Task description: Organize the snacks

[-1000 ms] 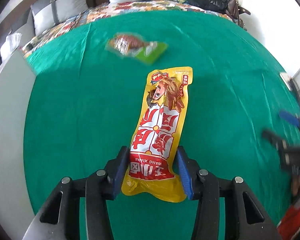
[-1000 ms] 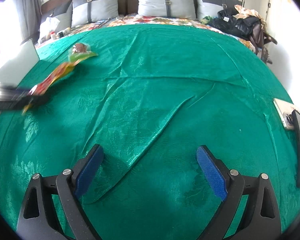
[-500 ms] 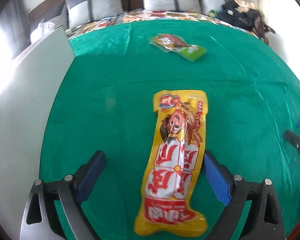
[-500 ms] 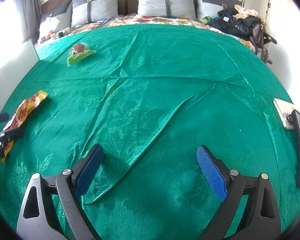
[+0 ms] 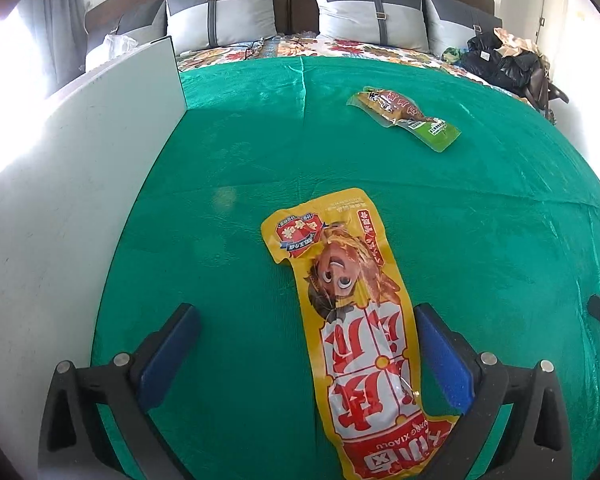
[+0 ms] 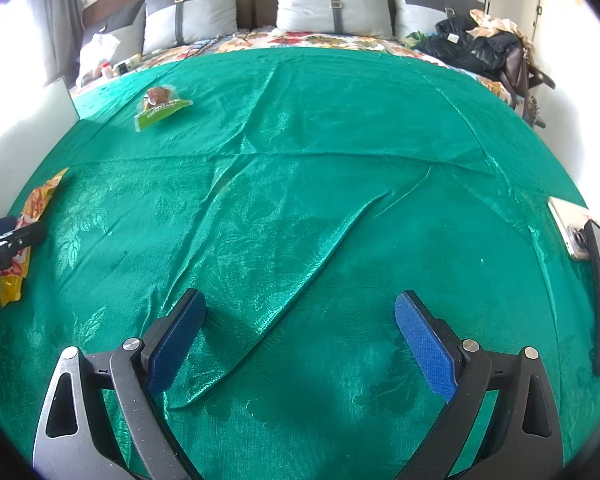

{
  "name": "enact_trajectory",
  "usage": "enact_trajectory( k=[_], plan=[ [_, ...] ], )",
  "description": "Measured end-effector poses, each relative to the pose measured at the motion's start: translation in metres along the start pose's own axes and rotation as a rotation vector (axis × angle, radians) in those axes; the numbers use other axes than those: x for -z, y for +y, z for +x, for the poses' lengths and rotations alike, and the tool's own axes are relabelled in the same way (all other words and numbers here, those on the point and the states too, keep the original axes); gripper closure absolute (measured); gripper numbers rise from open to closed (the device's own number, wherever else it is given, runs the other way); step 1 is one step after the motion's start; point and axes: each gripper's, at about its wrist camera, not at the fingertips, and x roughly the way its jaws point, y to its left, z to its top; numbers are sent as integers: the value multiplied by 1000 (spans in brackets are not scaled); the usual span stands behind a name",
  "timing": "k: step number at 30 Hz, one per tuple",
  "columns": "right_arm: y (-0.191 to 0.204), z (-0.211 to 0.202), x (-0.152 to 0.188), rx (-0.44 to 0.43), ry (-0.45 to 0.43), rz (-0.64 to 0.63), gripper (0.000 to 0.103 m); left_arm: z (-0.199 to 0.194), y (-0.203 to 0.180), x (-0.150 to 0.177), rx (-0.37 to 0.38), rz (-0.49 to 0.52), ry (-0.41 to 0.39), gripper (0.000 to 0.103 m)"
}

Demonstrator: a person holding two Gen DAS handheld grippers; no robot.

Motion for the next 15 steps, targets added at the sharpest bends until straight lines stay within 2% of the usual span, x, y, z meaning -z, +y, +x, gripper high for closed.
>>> enact_trajectory(
  k=[15],
  plan=[
    [0, 0, 0, -1, 0, -1, 4, 0, 0, 1, 0, 0, -1, 0]
  ],
)
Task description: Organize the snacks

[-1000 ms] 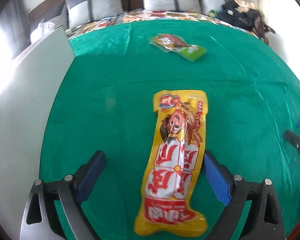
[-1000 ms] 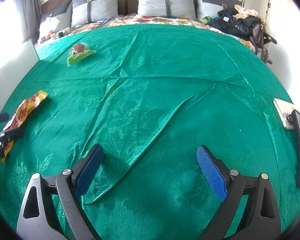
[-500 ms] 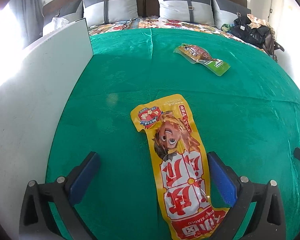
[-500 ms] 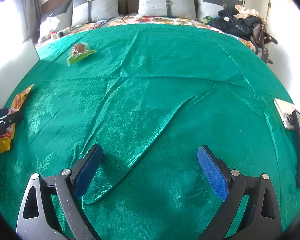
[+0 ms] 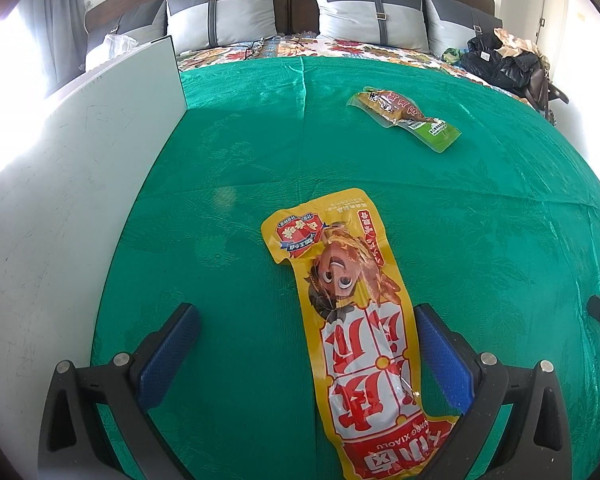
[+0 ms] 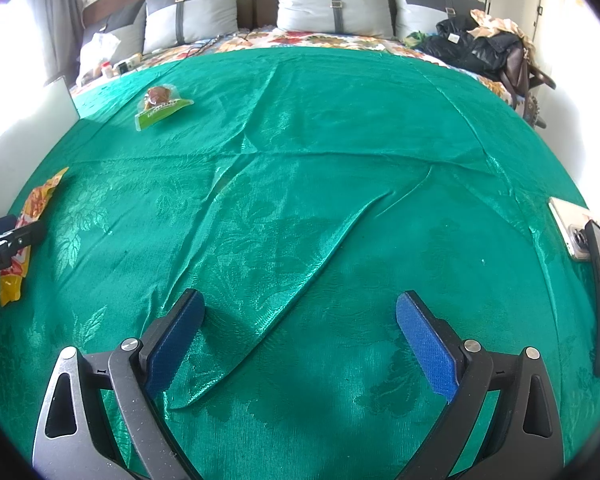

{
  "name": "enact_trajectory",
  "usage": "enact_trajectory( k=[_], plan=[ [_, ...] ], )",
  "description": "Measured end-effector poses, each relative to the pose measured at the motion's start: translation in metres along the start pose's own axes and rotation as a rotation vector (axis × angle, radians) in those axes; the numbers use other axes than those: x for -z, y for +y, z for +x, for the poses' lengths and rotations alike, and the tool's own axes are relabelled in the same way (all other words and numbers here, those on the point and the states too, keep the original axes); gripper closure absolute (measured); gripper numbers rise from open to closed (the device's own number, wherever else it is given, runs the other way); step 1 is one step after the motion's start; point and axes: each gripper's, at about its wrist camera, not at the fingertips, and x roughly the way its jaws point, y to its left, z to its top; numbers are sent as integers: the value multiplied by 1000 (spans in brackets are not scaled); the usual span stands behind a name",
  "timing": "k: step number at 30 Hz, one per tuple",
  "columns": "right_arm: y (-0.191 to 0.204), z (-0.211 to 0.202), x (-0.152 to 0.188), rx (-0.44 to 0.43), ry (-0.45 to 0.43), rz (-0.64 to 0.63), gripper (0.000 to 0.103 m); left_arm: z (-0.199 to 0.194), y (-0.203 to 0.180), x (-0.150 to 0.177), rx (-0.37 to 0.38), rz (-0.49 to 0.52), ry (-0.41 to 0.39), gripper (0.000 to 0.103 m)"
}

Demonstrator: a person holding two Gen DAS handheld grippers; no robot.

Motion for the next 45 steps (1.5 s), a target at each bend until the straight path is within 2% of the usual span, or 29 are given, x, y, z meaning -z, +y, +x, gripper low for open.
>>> enact_trajectory(
  k=[20, 23, 26, 29, 31, 35, 37, 38, 39, 42, 45],
  plan=[
    [1, 1, -1, -9, 1, -7, 4, 1, 0, 0, -1, 0, -1, 0],
    [15, 14, -33, -46, 49, -111, 6, 0, 0, 0, -1, 0, -1, 0],
    [43, 22, -88, -109, -22, -197, 6, 0, 0, 0, -1, 0, -1, 0],
    [85, 53, -145, -202, 17, -281, 6, -1, 0, 1, 0, -1, -1, 0],
    [116, 81, -172, -201, 52, -335, 6, -1, 0, 1, 0, -1, -1, 0],
    [159, 129, -197, -152, 93, -397, 6, -1, 0, 1, 0, -1, -1, 0],
    [163, 148, -203, -169, 150, -371, 10, -2, 0, 1, 0, -1, -1, 0],
    [159, 148, -206, -201, 144, -329, 20, -1, 0, 1, 0, -1, -1, 0],
    [154, 145, -208, -209, 123, -295, 45, -1, 0, 1, 0, -1, -1, 0],
    [141, 139, -201, -194, 130, -265, 48, 0, 0, 1, 0, -1, -1, 0],
    [116, 122, -179, -184, 151, -221, 48, 0, 0, 1, -1, -1, -1, 0]
  ],
)
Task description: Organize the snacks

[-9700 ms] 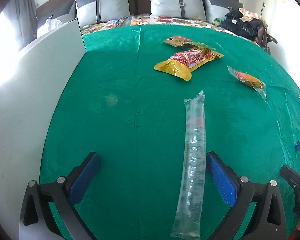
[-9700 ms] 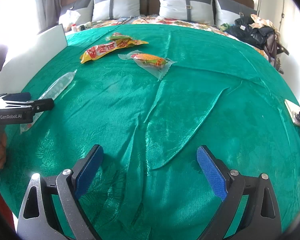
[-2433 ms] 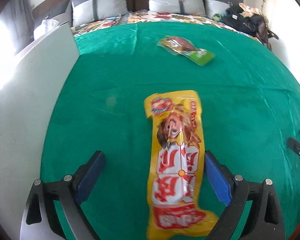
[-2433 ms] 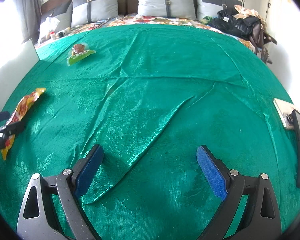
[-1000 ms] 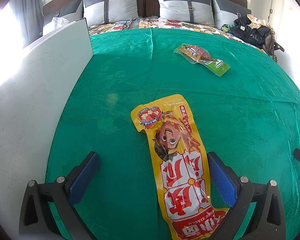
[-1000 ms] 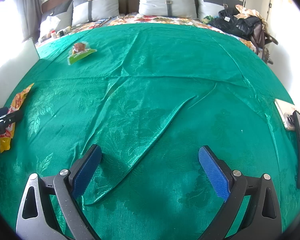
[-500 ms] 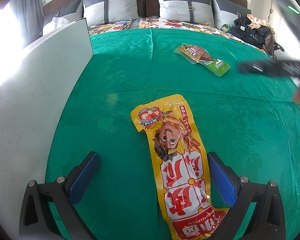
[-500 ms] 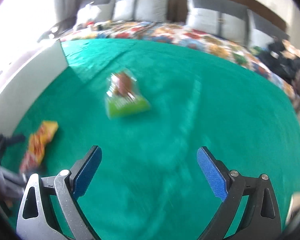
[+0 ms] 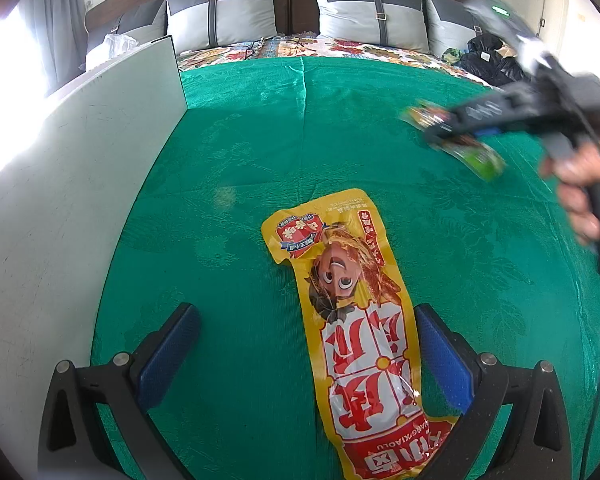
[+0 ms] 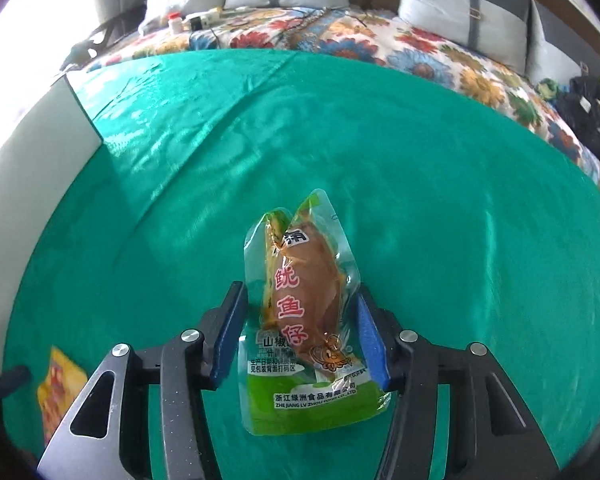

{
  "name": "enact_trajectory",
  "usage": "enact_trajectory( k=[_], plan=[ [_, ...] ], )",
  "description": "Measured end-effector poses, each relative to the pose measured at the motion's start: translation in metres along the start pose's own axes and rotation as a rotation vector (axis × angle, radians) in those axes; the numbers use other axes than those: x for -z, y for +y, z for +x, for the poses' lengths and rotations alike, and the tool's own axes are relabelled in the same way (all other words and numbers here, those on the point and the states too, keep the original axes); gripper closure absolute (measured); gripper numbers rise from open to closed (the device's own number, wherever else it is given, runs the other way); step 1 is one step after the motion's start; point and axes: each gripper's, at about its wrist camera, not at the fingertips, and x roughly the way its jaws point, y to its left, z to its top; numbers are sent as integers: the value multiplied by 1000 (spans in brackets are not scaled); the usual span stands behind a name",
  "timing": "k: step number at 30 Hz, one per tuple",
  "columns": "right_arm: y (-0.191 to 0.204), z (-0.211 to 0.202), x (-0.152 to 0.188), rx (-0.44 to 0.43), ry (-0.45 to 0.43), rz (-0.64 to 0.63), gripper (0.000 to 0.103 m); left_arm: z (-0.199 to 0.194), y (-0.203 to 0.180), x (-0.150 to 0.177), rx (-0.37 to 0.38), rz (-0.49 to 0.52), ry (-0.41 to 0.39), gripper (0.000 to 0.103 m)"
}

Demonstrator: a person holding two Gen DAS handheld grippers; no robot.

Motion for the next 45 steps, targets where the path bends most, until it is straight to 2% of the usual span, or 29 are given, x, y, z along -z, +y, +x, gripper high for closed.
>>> enact_trajectory(
  k=[6, 10, 13, 17, 19, 21, 45],
  plan=[
    [-12, -49, 90, 93, 5, 86, 43, 0, 0, 0, 0, 0, 0, 0],
    [3, -78, 154, 122, -99, 121, 41, 0, 0, 0, 0, 0, -1, 0],
    [16, -85, 176, 149, -187, 130, 41, 0, 0, 0, -1, 0, -1, 0],
    [16, -75, 161, 160, -184, 161, 32, 0, 0, 0, -1, 0, -1, 0],
    [13, -66, 151, 167, -166, 167, 11, 0, 0, 1, -1, 0, -1, 0],
    [8, -64, 149, 156, -157, 177, 4, 0, 0, 1, -1, -1, -1, 0],
    [8, -64, 153, 154, -158, 176, 3, -1, 0, 1, -2, -1, -2, 0]
  ],
)
